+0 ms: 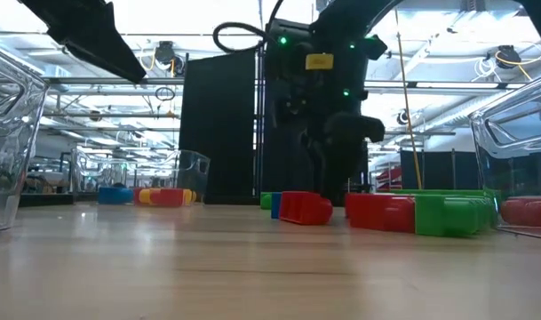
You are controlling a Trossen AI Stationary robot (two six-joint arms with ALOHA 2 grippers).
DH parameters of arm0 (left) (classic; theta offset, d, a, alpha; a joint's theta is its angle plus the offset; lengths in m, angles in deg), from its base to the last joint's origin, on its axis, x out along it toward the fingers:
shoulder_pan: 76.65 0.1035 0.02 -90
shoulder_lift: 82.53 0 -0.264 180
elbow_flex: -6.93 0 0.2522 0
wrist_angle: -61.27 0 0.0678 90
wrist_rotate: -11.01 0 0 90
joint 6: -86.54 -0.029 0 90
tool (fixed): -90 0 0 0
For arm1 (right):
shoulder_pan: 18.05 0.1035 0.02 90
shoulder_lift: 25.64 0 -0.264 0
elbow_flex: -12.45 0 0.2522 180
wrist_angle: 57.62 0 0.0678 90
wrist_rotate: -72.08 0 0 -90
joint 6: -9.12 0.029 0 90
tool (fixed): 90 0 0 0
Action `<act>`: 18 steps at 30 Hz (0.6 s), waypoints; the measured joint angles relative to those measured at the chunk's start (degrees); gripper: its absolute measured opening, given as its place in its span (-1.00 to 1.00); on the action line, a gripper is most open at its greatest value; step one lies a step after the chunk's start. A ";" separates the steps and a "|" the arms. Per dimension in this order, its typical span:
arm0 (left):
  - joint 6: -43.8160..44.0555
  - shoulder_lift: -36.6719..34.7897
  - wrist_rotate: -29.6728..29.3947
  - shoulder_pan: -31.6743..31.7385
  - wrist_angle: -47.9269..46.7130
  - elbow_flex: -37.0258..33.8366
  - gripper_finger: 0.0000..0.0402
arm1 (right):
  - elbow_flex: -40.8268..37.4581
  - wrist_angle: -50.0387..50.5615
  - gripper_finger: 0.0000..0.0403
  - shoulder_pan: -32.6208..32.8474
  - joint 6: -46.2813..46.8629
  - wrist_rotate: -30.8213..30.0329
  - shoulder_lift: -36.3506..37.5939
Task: Sort blocks by size
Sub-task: Put the four-stud green game piece into the bottom left transparent bin
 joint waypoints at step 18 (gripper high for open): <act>-0.04 0.04 0.02 0.00 2.64 0.02 0.05 | 0.00 -5.18 -0.07 0.75 2.21 -2.92 0.00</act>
